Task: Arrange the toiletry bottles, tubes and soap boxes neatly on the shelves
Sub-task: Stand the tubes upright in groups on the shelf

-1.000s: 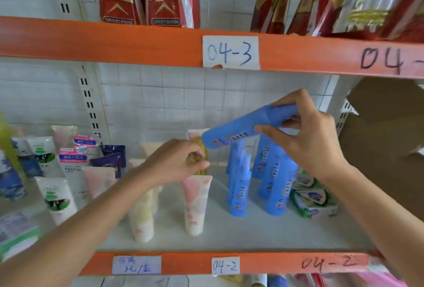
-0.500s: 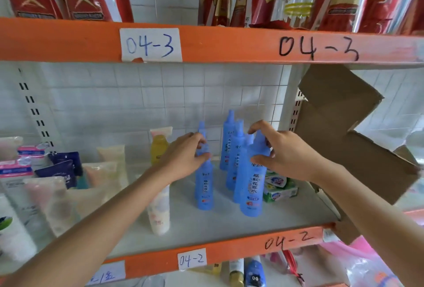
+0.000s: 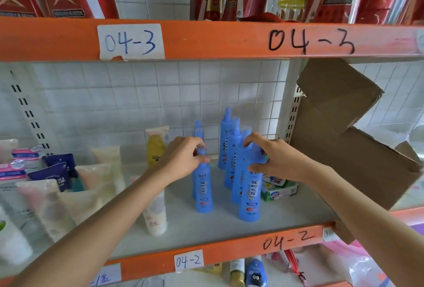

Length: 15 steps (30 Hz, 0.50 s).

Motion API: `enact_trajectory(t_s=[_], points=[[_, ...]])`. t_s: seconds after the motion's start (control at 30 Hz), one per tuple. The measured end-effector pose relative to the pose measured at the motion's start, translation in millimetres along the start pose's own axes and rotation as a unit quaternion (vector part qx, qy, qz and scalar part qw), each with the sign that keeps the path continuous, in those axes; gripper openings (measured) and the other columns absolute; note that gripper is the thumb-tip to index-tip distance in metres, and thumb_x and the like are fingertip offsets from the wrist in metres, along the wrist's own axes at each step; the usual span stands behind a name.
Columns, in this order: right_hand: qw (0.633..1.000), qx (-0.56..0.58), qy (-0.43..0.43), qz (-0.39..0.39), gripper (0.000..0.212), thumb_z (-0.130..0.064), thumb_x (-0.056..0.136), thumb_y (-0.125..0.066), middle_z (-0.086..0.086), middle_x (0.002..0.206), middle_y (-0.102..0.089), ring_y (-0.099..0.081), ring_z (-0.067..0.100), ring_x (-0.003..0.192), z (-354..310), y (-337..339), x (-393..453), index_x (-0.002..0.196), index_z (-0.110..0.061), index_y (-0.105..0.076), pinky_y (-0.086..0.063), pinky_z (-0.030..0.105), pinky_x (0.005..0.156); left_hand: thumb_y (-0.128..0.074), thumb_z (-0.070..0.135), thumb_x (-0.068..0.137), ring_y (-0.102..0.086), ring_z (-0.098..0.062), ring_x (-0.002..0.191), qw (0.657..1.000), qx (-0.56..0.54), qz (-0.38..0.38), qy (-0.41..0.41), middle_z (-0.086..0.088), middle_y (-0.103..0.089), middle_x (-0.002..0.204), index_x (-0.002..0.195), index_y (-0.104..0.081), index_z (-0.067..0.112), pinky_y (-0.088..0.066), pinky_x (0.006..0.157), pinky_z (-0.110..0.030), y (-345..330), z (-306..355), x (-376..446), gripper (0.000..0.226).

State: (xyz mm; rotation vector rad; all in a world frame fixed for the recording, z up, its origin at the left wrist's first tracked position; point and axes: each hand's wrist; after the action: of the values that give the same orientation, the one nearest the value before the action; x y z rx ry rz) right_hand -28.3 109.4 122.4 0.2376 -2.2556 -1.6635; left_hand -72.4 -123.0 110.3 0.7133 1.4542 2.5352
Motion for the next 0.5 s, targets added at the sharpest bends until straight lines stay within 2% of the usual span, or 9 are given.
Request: enact_trajectory(t_s=[0.1,0.2,0.3,0.5], points=[[1.0,0.01,-0.004,0.015,0.04,-0.037,0.082,-0.064,-0.001,0.096,-0.063,-0.06,0.02,0.084,-0.3,5.8,-0.3,0.114,-0.033,-0.041,-0.052,0.036,0.08,-0.073,0.026,0.077,-0.063,-0.017,0.077,1.0,-0.005,-0.01,-0.008,-0.003,-0.07,0.086,0.095,-0.067,0.011,-0.049,0.069,-0.028,4.0,3.7,-5.5,0.025],[0.998,0.01,0.013,0.053,0.037,-0.042,0.082,-0.062,-0.005,0.104,-0.063,-0.059,0.012,0.096,-5.7,16.0,0.6,0.115,-0.029,-0.05,-0.049,0.031,0.088,-0.073,0.026,0.078,-0.064,-0.018,0.077,0.999,0.008,-0.031,-0.019,-0.004,-0.071,0.084,0.093,-0.066,0.012,-0.05,0.07,-0.029,1.6,6.0,-13.1,0.022],[0.995,-0.015,0.046,0.087,0.032,-0.041,0.085,-0.059,-0.007,0.106,-0.062,-0.058,0.01,0.097,-20.8,23.3,6.1,0.113,-0.025,-0.057,-0.049,0.031,0.087,-0.07,0.029,0.079,-0.064,-0.016,0.077,0.999,0.012,-0.032,-0.031,-0.003,-0.071,0.087,0.096,-0.065,0.013,-0.052,0.072,-0.03,-0.1,6.4,-19.4,0.023],[0.995,-0.047,0.074,0.046,0.027,-0.028,0.091,-0.054,-0.001,0.114,-0.058,-0.057,0.017,0.1,-59.6,14.1,52.4,0.115,-0.016,-0.058,-0.047,0.033,0.088,-0.07,0.028,0.079,-0.064,-0.016,0.077,1.0,-0.018,-0.018,-0.014,-0.002,-0.07,0.085,0.098,-0.064,0.013,-0.053,0.075,-0.032,-2.8,6.5,-24.0,0.025]])
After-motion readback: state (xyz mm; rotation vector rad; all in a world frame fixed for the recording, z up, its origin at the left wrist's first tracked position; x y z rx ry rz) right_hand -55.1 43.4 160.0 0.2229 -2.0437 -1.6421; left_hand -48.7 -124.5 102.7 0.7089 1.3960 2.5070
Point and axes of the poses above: each hand's wrist, its own x-axis towards the middle knuckle, its own y-axis out of the back of the hand, z = x × y
